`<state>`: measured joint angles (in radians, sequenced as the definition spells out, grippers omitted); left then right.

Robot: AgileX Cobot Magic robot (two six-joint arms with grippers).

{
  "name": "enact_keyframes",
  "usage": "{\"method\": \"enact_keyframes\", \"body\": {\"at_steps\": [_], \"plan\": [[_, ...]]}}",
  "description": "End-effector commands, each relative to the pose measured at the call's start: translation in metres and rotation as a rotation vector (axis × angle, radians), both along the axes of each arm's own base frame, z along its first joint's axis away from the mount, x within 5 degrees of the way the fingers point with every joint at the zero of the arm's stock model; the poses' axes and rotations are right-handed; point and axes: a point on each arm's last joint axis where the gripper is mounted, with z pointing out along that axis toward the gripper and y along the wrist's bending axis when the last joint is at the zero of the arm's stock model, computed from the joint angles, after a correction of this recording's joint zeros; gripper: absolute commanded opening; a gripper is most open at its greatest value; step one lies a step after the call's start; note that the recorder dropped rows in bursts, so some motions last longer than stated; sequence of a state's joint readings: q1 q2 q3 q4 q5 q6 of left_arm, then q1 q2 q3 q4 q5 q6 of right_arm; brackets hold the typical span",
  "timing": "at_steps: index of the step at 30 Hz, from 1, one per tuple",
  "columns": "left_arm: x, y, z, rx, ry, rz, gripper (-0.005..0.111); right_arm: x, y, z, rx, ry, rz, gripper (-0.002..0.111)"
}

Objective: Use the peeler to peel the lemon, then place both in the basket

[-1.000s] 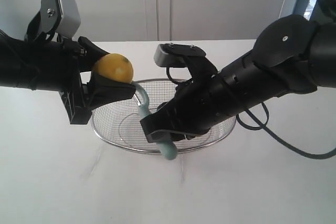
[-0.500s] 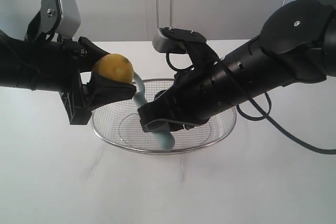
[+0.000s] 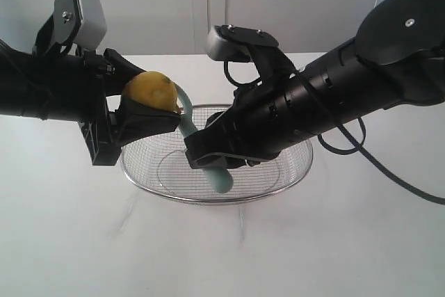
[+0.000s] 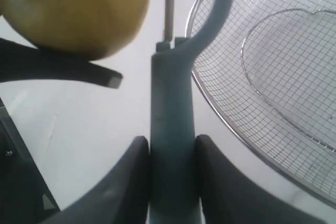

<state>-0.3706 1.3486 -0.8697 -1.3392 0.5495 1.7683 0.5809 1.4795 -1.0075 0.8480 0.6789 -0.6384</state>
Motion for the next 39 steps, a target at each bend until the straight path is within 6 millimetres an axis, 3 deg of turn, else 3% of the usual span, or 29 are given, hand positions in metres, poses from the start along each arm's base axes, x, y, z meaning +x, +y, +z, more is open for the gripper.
{"method": "enact_keyframes", "body": {"at_steps": [1,34,39], "plan": [[-0.003,-0.001,0.004,-0.033,0.008,-0.002,0.000,-0.001,-0.001,0.006,0.000,-0.029,0.016,0.000],[-0.001,0.000,0.004,-0.027,0.003,0.015,0.000,-0.003,-0.008,0.017,-0.012,-0.071,-0.036,0.000],[-0.001,0.000,0.004,-0.027,0.003,0.015,0.000,-0.007,-0.012,0.029,0.013,-0.113,-0.046,0.000]]}}
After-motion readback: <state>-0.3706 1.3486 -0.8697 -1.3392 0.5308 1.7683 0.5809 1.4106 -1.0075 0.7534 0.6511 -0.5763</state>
